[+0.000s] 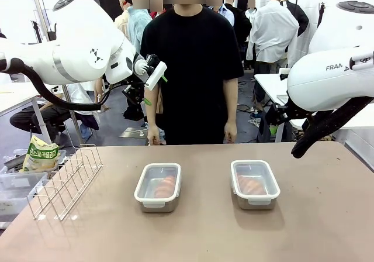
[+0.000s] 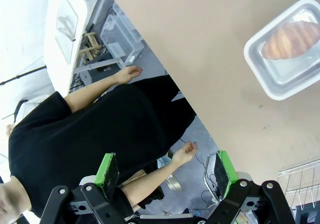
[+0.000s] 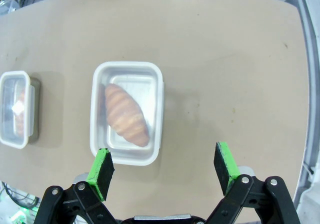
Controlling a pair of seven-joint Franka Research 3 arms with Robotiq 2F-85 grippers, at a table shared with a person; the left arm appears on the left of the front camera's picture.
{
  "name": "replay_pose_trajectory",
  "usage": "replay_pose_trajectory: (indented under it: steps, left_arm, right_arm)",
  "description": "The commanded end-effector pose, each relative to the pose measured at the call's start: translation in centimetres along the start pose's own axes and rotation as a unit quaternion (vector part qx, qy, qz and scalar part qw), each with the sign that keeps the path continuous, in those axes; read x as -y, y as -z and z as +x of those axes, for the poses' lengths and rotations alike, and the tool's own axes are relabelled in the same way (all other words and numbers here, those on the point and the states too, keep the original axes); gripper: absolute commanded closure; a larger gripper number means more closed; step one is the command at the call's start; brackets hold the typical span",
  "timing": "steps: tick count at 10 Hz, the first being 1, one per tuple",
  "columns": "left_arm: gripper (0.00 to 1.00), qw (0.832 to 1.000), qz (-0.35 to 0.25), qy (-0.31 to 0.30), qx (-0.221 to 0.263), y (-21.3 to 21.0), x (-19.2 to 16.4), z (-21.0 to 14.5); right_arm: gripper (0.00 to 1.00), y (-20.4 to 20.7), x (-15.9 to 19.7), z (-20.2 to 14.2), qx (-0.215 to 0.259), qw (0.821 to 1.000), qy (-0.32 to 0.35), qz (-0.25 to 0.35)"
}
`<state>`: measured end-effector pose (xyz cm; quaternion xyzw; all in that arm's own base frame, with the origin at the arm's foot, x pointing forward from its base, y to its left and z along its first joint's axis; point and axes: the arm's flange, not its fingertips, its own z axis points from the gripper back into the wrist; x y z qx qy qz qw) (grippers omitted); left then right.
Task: Place the bread in airtight containers.
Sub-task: Release when the human grabs the Airtight Container lid.
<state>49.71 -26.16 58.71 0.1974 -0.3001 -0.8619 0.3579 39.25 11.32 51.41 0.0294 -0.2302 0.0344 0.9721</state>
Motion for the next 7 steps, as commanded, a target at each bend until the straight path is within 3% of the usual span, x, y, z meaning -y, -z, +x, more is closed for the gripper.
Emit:
replay_pose_trajectory:
  steps: [1,7]
  left_arm:
    - [0.0,1.0,0.001,0.0,-0.001,-0.07,-0.01,-0.1]
    - [0.0,1.0,0.001,0.0,-0.001,-0.07,-0.01,-0.1]
  right_arm:
    - [0.0,0.06,0.07,-0.01,-0.002,1.0,0.002,0.005]
    - [0.0,0.06,0.07,-0.01,-0.002,1.0,0.002,0.005]
